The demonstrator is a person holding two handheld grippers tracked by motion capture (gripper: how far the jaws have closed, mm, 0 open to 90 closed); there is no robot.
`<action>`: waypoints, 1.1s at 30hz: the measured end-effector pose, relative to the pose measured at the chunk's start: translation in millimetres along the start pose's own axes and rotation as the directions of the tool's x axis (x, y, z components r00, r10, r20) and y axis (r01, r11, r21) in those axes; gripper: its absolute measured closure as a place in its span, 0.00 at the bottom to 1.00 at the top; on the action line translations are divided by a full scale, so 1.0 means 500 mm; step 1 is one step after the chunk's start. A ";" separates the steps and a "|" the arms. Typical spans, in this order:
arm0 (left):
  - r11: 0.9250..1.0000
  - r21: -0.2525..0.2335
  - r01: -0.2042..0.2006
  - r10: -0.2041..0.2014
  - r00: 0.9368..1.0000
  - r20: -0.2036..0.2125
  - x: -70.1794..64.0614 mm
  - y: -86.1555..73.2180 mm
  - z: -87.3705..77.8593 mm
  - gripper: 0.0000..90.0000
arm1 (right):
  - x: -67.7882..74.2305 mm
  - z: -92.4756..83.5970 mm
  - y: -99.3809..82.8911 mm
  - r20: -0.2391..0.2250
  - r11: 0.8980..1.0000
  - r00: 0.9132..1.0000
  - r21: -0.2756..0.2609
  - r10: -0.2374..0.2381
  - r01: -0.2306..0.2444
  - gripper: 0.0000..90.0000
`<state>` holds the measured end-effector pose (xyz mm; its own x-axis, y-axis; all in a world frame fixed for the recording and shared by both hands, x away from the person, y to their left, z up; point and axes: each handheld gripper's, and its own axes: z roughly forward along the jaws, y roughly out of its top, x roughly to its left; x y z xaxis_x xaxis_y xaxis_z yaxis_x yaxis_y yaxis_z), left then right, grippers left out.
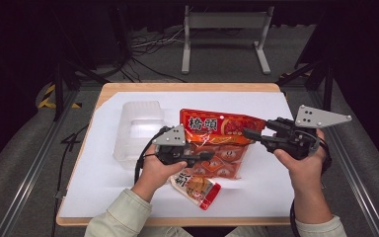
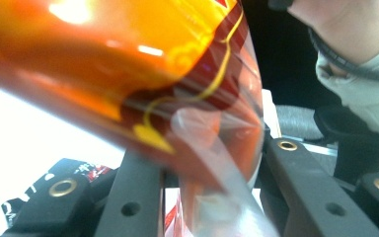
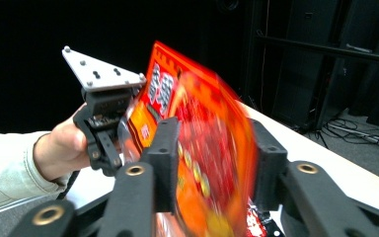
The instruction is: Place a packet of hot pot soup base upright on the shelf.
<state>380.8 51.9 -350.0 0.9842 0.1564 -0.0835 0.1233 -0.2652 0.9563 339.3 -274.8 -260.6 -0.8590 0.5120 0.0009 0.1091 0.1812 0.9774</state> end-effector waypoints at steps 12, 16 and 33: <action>1.000 -0.014 0.000 -0.001 0.998 -0.057 0.026 0.022 -0.039 0.78 | -0.050 -0.018 -0.038 0.037 0.999 0.999 0.037 0.031 -0.033 0.54; 1.000 -0.009 -0.024 0.023 0.997 -0.076 0.024 0.044 -0.049 0.79 | -0.066 -0.019 -0.055 0.057 0.997 0.997 0.063 0.043 -0.046 0.53; 0.999 -0.042 -0.030 0.023 0.986 -0.164 0.062 0.105 -0.089 0.79 | -0.114 -0.025 -0.104 0.111 0.986 0.986 0.099 0.122 -0.134 0.53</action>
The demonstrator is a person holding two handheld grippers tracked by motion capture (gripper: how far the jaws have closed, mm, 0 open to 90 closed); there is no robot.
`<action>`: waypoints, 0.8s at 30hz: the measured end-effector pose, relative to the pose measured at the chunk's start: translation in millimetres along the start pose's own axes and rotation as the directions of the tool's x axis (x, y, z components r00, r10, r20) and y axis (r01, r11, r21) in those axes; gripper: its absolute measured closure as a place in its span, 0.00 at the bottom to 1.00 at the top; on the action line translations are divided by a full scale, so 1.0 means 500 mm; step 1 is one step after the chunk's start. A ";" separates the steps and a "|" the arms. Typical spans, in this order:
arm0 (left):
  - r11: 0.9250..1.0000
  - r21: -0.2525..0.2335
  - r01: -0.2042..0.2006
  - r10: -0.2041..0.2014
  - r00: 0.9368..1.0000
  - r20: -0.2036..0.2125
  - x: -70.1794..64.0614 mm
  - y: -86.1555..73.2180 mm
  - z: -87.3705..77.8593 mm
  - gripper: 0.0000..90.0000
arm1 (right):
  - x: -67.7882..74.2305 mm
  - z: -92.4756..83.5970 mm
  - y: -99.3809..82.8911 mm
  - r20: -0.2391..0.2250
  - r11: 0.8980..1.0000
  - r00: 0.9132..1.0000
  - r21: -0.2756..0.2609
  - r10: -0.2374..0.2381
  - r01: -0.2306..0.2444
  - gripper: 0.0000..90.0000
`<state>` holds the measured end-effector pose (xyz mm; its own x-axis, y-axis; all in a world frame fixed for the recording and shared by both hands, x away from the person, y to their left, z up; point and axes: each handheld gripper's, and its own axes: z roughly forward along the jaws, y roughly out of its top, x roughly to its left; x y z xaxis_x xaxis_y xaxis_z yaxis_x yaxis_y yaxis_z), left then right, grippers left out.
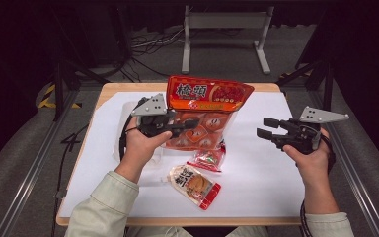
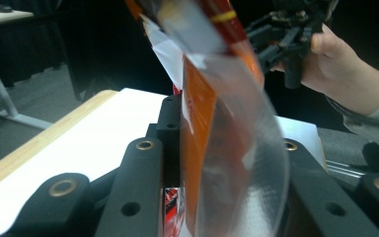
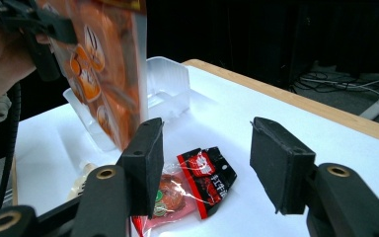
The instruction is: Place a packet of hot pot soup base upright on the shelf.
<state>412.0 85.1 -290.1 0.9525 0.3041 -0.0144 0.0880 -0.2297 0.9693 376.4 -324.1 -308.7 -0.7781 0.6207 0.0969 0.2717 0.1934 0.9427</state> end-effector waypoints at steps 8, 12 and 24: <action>0.999 -0.011 0.034 -0.035 0.998 -0.056 0.037 -0.002 -0.014 0.79 | -0.009 0.001 -0.007 0.007 1.000 1.000 0.010 0.021 -0.021 0.54; 0.999 -0.015 0.034 -0.035 0.994 -0.105 0.056 -0.004 -0.027 0.79 | -0.012 0.001 -0.011 0.007 0.999 1.000 0.010 0.030 -0.030 0.54; 0.998 0.002 0.068 -0.066 0.985 -0.161 0.109 -0.011 -0.062 0.79 | -0.021 -0.016 -0.038 0.049 0.998 0.997 0.022 0.064 -0.065 0.52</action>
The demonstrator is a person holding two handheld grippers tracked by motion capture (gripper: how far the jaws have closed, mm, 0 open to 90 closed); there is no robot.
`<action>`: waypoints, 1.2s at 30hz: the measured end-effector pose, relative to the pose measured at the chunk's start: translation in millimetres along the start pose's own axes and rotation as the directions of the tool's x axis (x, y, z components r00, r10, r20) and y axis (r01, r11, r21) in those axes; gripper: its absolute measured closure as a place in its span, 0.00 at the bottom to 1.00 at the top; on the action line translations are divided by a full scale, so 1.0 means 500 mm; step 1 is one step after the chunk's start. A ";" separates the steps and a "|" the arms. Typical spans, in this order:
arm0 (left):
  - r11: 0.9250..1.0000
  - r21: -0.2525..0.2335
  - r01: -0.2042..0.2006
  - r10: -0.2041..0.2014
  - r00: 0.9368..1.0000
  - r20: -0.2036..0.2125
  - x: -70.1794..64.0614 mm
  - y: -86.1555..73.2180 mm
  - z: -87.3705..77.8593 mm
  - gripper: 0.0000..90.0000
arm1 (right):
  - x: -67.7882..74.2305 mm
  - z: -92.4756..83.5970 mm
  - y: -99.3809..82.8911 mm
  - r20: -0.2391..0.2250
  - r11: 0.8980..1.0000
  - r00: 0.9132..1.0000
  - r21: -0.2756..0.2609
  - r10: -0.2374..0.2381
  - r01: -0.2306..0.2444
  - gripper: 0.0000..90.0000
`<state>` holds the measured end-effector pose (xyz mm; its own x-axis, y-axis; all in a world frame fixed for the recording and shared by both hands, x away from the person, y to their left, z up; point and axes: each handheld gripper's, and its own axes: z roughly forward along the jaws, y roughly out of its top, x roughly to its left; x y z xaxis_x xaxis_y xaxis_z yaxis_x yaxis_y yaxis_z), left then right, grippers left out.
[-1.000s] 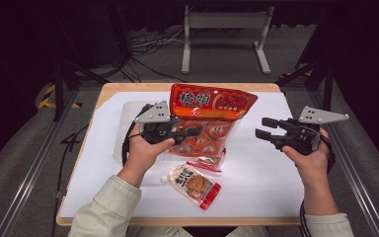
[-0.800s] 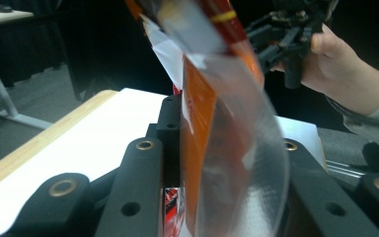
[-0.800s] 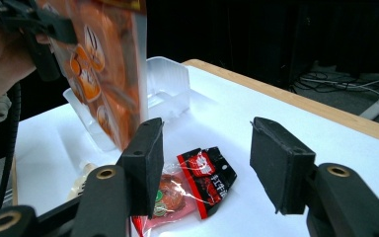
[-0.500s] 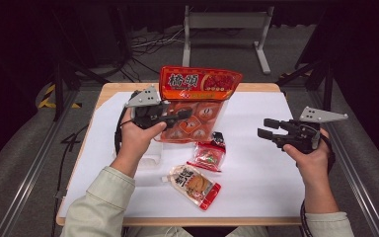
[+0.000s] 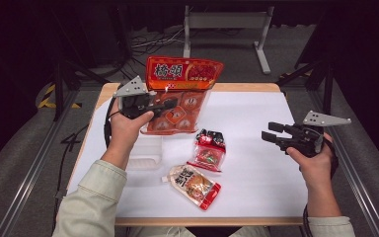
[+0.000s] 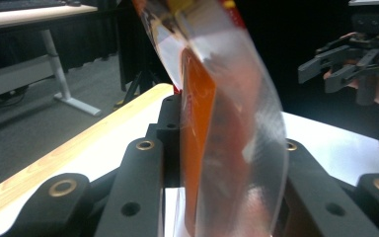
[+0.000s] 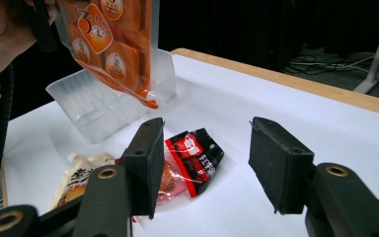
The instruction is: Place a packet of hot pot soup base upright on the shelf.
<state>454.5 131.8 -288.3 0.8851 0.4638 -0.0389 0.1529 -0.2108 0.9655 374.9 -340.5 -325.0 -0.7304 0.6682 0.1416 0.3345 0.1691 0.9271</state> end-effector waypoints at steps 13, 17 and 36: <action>1.000 0.006 0.011 -0.010 0.996 -0.084 0.047 0.003 -0.022 0.78 | -0.015 -0.009 -0.018 0.036 1.000 0.999 0.009 0.027 -0.028 0.50; 1.000 0.006 0.022 -0.021 0.993 -0.117 0.061 0.001 -0.031 0.78 | -0.011 -0.002 -0.017 0.031 1.000 0.999 0.016 0.016 -0.017 0.50; 0.995 -0.037 0.094 -0.100 0.963 -0.251 0.116 -0.036 -0.064 0.78 | -0.016 0.001 -0.021 0.025 0.999 0.999 0.013 0.032 -0.032 0.49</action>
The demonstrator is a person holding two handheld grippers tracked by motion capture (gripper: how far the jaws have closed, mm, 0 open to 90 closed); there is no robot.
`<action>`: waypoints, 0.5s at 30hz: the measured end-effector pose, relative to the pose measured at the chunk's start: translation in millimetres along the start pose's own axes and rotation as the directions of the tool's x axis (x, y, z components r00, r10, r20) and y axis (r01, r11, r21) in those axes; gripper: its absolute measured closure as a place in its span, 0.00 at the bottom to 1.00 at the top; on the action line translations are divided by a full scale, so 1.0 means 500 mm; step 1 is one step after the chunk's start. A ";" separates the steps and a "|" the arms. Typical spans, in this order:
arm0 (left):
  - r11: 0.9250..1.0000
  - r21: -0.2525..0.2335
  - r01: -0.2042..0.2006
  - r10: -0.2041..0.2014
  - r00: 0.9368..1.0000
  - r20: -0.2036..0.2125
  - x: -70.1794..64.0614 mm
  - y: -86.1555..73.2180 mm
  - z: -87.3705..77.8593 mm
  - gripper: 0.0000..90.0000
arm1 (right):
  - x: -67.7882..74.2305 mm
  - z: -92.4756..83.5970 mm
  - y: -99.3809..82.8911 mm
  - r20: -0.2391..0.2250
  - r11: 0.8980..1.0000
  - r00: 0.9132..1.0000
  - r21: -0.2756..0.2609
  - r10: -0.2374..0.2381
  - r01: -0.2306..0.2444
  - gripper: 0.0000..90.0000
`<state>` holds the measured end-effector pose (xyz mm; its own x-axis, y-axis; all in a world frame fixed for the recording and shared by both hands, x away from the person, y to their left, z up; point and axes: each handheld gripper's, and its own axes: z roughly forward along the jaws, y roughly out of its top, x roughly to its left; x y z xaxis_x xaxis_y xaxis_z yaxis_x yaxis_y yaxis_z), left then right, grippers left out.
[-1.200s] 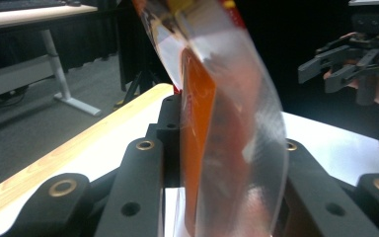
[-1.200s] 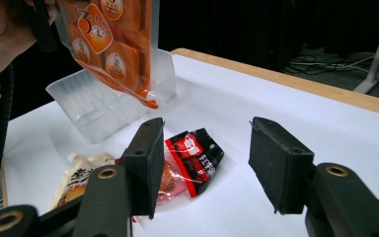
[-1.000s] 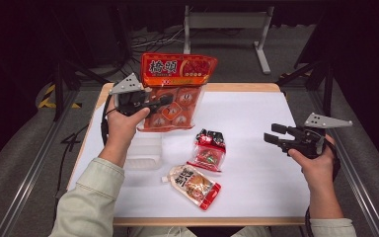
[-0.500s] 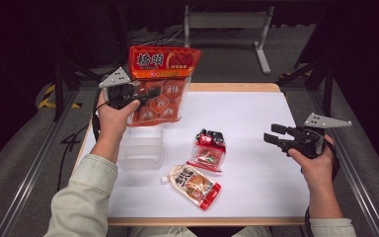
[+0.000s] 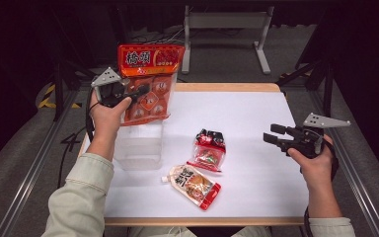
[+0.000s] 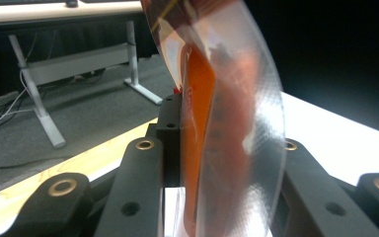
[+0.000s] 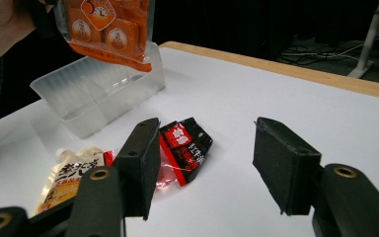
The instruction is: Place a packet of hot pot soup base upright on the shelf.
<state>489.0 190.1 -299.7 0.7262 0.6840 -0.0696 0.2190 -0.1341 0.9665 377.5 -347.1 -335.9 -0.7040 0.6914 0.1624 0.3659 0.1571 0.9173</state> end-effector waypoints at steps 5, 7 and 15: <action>1.000 0.015 -0.008 0.009 0.999 -0.039 0.002 -0.008 0.003 0.78 | 0.000 0.001 0.000 -0.002 1.000 1.000 -0.001 0.000 0.000 0.49; 1.000 0.012 -0.007 0.007 0.999 -0.047 0.006 -0.012 0.003 0.78 | 0.001 0.004 -0.002 -0.006 1.000 1.000 0.003 0.002 -0.002 0.49; 1.000 0.002 0.007 -0.007 0.996 -0.088 0.014 -0.016 -0.001 0.78 | 0.003 0.010 -0.003 -0.011 1.000 1.000 0.012 -0.004 0.004 0.49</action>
<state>491.8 196.1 -307.6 0.6641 0.7456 -0.0545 0.2254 -0.1302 0.9655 378.9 -342.6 -338.8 -0.7119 0.6831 0.1631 0.3704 0.1678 0.9136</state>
